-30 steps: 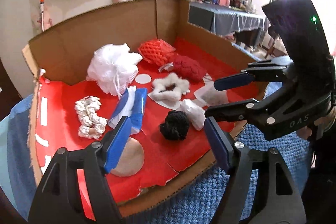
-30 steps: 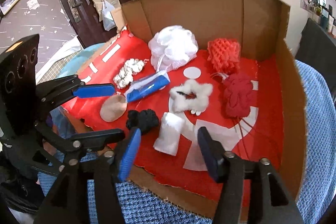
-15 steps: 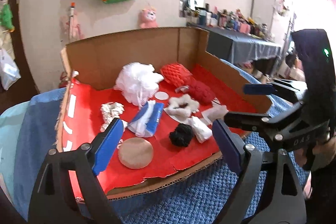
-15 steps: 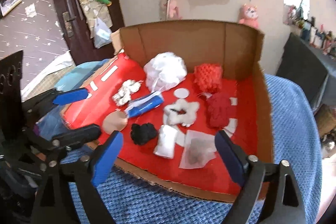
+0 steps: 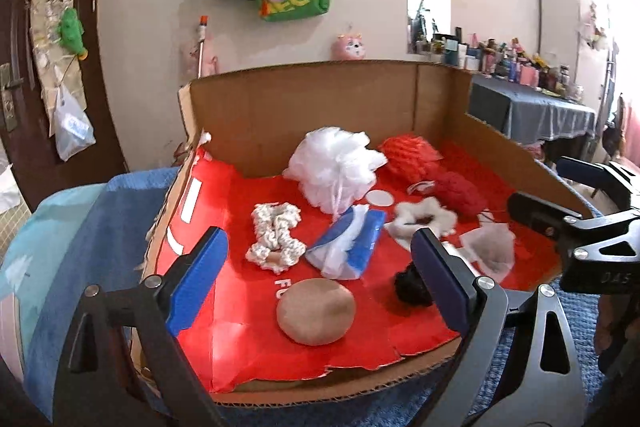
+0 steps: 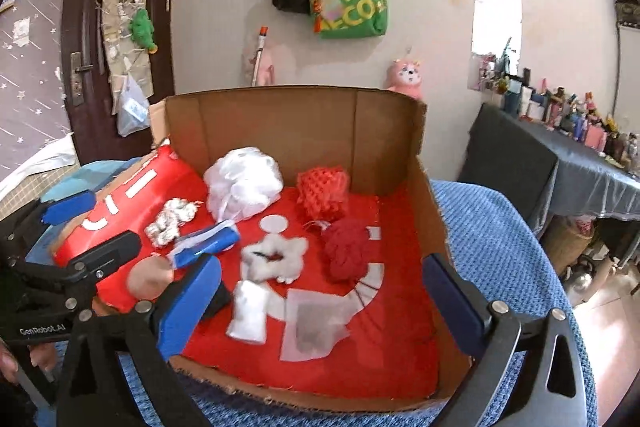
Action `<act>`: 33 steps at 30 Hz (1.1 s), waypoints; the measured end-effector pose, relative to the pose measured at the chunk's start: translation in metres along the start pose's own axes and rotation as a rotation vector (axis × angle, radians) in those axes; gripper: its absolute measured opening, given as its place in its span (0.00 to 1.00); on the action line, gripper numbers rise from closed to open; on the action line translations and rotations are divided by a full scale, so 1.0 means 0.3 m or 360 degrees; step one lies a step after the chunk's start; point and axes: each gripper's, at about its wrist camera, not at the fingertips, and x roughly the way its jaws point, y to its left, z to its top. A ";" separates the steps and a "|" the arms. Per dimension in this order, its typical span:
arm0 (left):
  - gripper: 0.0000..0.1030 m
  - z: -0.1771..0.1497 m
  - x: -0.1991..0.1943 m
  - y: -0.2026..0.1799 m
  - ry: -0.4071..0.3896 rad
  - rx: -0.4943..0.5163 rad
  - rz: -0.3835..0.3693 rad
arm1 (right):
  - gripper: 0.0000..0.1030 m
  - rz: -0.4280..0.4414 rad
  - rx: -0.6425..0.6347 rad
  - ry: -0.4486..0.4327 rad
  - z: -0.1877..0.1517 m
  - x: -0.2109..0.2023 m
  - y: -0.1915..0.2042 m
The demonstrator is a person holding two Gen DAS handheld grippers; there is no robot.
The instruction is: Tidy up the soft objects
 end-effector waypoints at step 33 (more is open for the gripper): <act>0.91 -0.047 0.068 0.018 0.0065 -0.0042 0.0096 | 1.00 -0.0113 0.0012 0.0115 -0.063 0.095 0.001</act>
